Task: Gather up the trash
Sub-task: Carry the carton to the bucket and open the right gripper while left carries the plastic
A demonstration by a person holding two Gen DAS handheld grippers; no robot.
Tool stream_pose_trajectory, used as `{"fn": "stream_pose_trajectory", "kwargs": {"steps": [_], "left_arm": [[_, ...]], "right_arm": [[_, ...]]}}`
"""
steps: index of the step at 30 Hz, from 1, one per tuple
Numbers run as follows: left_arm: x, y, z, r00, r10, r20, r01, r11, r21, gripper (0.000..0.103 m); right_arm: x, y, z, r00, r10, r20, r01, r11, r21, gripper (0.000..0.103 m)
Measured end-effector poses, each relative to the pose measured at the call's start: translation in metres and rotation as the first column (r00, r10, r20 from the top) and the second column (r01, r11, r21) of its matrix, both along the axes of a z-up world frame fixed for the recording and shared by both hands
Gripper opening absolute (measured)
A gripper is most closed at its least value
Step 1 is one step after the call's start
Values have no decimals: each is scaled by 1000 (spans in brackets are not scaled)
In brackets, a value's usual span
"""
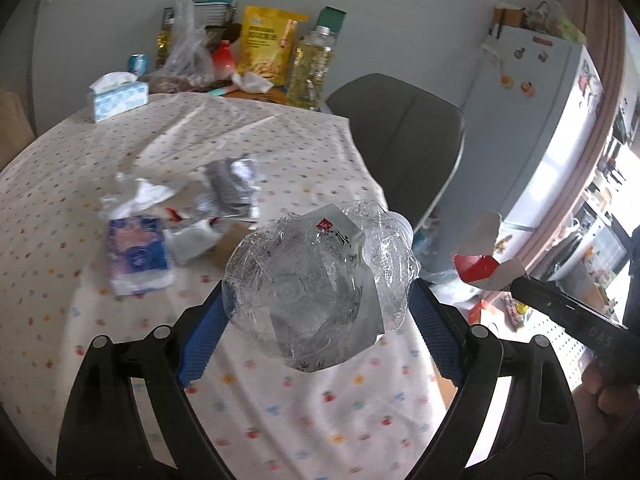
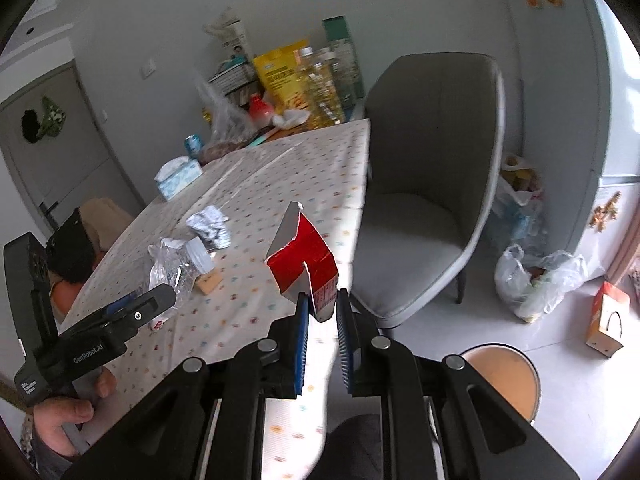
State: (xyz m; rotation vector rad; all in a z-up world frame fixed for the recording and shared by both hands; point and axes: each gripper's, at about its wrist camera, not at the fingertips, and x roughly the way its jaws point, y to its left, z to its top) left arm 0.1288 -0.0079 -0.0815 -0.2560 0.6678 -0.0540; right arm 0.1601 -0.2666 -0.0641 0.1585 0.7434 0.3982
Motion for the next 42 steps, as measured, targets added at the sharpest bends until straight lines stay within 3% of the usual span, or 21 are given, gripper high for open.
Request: {"fn": "stream_pose_trajectory", "kwargs": {"steps": [7, 26, 28, 29, 30, 31, 42], "left_arm": [[13, -31, -2, 999, -48, -4, 48, 999, 8, 87], [45, -110, -9, 985, -164, -58, 169, 982, 88, 87], [47, -117, -9, 983, -173, -61, 178, 979, 94, 87], [48, -121, -8, 982, -178, -63, 183, 978, 95, 87], [48, -125, -8, 981, -185, -65, 191, 977, 98, 87], [49, -129, -7, 979, -191, -67, 197, 975, 102, 87], [57, -186, -18, 947, -300, -113, 312, 944, 111, 87]], "right_arm": [[1, -44, -6, 996, -84, -8, 84, 996, -10, 14], [12, -131, -61, 961, -266, -82, 267, 963, 12, 16], [15, -141, -69, 954, -282, -105, 287, 957, 32, 24], [15, -144, -73, 952, -283, -116, 289, 956, 45, 35], [14, -149, -76, 948, -293, -125, 302, 952, 56, 59], [12, -153, -77, 943, -312, -117, 319, 946, 50, 65], [-18, -207, -89, 894, -426, -140, 439, 895, 76, 65]]}}
